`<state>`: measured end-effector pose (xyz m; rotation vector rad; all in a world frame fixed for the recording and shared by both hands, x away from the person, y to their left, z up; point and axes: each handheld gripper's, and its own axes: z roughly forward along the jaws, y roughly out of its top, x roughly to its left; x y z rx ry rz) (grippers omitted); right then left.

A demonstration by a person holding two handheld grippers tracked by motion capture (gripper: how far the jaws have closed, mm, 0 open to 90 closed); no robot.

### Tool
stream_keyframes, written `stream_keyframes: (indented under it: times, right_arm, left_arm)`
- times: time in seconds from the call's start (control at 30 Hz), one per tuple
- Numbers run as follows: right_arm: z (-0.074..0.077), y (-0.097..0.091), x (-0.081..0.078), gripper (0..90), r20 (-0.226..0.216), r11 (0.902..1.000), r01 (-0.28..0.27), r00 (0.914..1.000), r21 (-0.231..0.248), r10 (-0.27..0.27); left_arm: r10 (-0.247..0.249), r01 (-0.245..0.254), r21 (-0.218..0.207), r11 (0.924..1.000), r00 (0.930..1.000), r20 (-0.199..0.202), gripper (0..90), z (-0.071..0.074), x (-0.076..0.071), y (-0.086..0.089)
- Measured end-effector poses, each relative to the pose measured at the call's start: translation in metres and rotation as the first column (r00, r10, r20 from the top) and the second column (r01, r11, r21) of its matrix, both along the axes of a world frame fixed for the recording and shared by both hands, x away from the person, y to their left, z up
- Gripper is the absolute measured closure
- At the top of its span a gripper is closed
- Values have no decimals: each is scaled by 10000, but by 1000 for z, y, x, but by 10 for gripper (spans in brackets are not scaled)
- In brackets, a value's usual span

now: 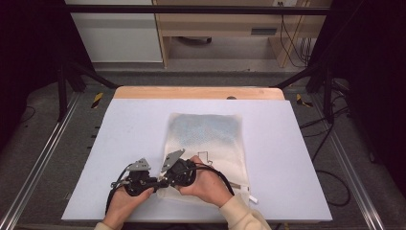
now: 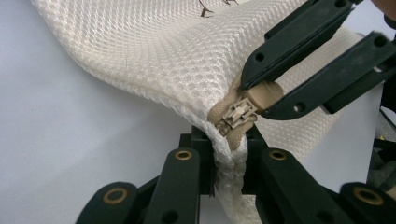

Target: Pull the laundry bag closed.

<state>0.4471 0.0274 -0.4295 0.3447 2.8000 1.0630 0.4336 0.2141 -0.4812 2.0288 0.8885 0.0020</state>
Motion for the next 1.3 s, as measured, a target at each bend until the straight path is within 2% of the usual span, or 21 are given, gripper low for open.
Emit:
stream_keyframes:
  times: [0.37,0.43,0.53,0.73,0.8,0.93,0.97,1.1,1.3]
  right_arm:
    - [-2,0,0,822,51,9997,-27,10000,-253,29]
    - [-3,-1,0,822,-53,9997,-29,10000,-231,27]
    - [-3,-4,2,822,-43,9992,4,10000,-403,-5]
    - [-4,-5,2,823,-99,9992,-52,9999,-397,48]
    - [-4,-6,3,822,8,9979,34,10000,-654,-33]
    - [-7,-11,6,823,-82,9971,160,9998,-748,-167]
    - [-7,-12,6,822,-83,9958,172,9998,-902,-181]
    - [-8,-14,6,822,-123,9971,183,9997,-743,-193]
    - [-6,-15,4,821,5,9968,206,9998,-777,-206]
  left_arm:
    - [-89,88,160,9998,9999,61,818,2,-1,-1]
    - [-91,88,198,9998,9999,126,818,3,-1,-1]
    - [-69,66,173,9998,9999,158,820,4,0,0]
    - [-96,91,247,9997,9997,211,820,4,-1,-1]
    - [-62,57,235,9997,9997,217,820,5,-1,1]
    - [-40,35,204,9998,9997,261,820,6,-1,2]
    - [-27,24,160,9999,9997,227,820,6,-1,2]
    - [-33,29,155,9999,9998,216,820,5,-1,2]
    - [-27,24,149,9999,9998,212,818,5,-1,2]
